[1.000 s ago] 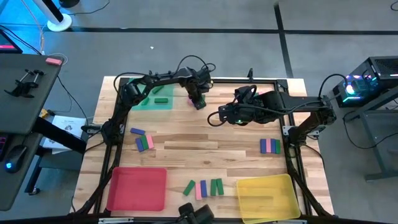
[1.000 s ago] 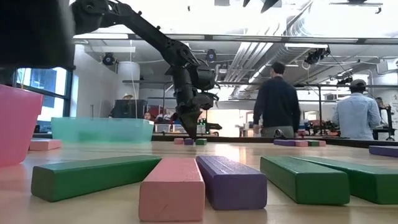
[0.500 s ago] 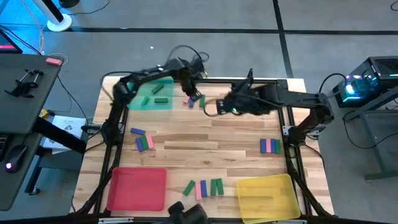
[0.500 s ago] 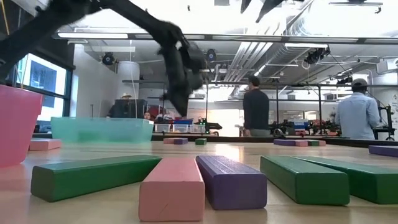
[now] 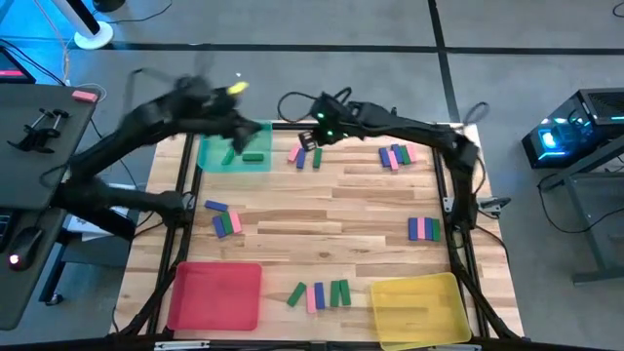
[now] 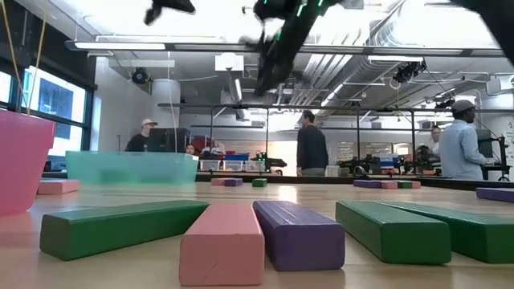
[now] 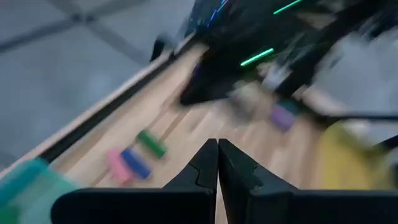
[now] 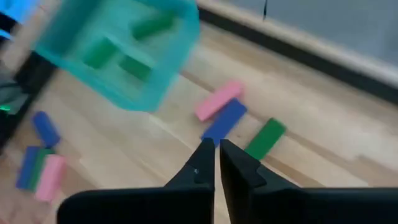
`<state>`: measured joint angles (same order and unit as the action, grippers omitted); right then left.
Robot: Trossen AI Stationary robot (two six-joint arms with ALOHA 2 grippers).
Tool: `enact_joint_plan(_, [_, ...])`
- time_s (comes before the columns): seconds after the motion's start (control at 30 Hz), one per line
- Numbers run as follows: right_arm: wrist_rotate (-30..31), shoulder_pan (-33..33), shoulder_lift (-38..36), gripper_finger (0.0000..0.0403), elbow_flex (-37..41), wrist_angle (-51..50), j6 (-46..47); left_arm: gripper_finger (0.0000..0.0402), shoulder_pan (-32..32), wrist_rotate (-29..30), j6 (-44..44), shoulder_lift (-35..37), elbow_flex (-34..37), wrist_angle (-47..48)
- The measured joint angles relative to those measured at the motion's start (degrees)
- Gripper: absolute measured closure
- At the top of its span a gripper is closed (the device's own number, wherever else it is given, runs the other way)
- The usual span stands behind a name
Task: Sort blocks
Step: Put the green block into the blue bin
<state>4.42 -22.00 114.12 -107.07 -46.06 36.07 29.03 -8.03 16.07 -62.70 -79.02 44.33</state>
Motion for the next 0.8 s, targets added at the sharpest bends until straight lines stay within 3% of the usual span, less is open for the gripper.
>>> enact_joint_plan(0.17, [-4.96, -1.77, 8.87, 0.0401, 0.11, 1.23, 3.33, 0.0401, -2.33, 0.05, 8.48, 14.33, 10.25, -8.86])
enact_joint_plan(0.33, [0.59, -0.99, 12.37, 0.0402, 0.11, 2.8, 12.01, 0.0401, -2.87, 0.64, 15.16, 21.88, 16.29, -12.17])
enact_joint_plan(0.47, [3.47, 0.08, 14.13, 0.0402, 0.04, 3.1, 17.81, 0.0401, -2.9, 0.61, 16.26, 23.5, 17.93, -12.53])
enact_joint_plan(0.63, [15.59, 2.78, 14.37, 0.0403, 0.1, 1.61, 25.43, 0.0401, -2.9, -0.21, 13.86, 23.36, 17.94, -13.04])
enact_joint_plan(0.8, [17.03, 2.34, 15.66, 0.0403, 0.11, 2.95, 28.58, 0.0401, -2.88, -2.13, 13.31, 23.34, 17.94, -13.0])
